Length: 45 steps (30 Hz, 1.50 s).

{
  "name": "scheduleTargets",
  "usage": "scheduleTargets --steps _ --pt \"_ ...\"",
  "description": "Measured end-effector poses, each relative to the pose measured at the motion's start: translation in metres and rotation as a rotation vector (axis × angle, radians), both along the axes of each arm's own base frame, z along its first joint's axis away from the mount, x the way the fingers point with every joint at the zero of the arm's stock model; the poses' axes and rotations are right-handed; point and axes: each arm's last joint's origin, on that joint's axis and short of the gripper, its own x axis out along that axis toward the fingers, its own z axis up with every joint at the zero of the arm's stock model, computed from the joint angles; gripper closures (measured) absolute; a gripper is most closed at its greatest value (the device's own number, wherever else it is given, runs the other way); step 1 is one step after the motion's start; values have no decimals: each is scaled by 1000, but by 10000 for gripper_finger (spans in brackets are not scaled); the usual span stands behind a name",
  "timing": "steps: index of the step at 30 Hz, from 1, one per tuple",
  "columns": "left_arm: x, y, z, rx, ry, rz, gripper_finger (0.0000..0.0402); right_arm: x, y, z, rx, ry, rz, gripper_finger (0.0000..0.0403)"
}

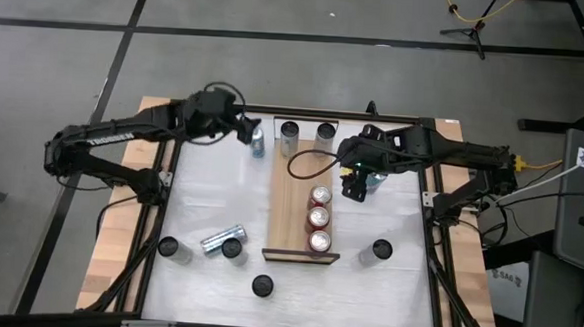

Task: Place canned beverage on shelf
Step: Put the blue soda can on the shelf

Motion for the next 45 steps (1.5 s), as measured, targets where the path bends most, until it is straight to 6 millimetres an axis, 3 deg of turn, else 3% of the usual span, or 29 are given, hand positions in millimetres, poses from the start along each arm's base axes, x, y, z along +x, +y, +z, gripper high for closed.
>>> scheduleTargets --steps 8,18,27,36,45 --pt "-11 33 -10 -31 61 143 56 3 1 1 54 -56 -64 59" --pt "-15 39 -10 -32 61 171 56 3 1 1 62 -61 -79 59" --pt "4 35 -25 -39 134 154 56 3 1 1 62 -61 -79 59" --pt "34 39 -60 -118 233 149 56 3 1 1 62 -61 -79 59" --pt "49 46 -88 -181 308 178 56 3 1 1 62 -60 -79 59"
